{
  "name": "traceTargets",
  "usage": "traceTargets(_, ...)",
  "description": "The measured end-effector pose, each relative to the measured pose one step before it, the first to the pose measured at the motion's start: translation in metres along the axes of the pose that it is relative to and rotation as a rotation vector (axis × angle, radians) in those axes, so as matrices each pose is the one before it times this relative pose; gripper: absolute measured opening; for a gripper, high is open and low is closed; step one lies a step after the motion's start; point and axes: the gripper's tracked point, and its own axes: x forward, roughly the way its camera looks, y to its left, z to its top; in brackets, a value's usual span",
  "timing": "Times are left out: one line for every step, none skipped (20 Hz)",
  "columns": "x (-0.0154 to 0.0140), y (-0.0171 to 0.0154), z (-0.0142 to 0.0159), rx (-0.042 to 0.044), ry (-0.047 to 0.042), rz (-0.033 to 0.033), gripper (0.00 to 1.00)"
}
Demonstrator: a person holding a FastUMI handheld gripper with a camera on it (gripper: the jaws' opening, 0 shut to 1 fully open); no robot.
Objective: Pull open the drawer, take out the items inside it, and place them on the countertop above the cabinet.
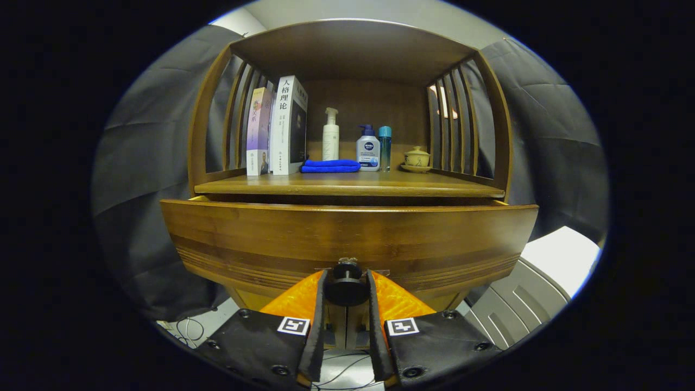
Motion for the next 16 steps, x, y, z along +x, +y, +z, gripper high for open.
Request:
traceTargets(-0.00519, 0.00010, -0.00172, -0.00162, 0.00108, -0.00164, 0.38)
traceTargets(-0.00439, 0.00011, -0.00020, -0.00341, 0.00032, -0.00224, 0.38)
traceTargets(-0.00436, -0.00023, -0.00188, -0.00326, 0.00094, -0.00218, 0.38)
traceTargets(-0.00466, -0.00066, -0.00109, -0.00216, 0.00085, -0.00211, 0.38)
traceTargets(-0.00379, -0.00096, -0.00129, -0.00164, -0.00148, -0.00168, 0.38)
traceTargets(-0.00388, -0.00035, -0.00074, -0.00082, 0.00245, -0.00095, 0.38)
traceTargets(-0.00445, -0.00096, -0.00121, -0.00216, -0.00054, -0.00224, 0.38)
traceTargets(-0.00346, 0.00008, -0.00068, -0.00512, 0.00311, -0.00115, 0.38)
traceTargets(-0.00306, -0.00032, -0.00135, -0.00891, 0.00040, -0.00091, 0.38)
traceTargets(-0.00487, -0.00039, -0.00116, -0.00542, 0.00251, -0.00182, 0.38)
traceTargets(-0.00285, 0.00023, -0.00020, -0.00075, 0.00212, -0.00038, 0.38)
traceTargets(-0.00344, 0.00118, -0.00234, 0.00228, 0.00279, 0.00020, 0.38)
traceTargets(-0.00437, 0.00110, -0.00287, -0.00002, 0.00498, -0.00180, 0.38)
traceTargets(-0.00564, 0.00044, -0.00471, -0.00114, 0.00909, -0.00009, 0.38)
traceTargets(-0.00636, 0.00128, 0.00015, 0.00446, -0.01019, 0.00243, 0.38)
traceTargets(-0.00198, 0.00207, -0.00325, 0.00383, 0.01208, 0.00217, 0.37)
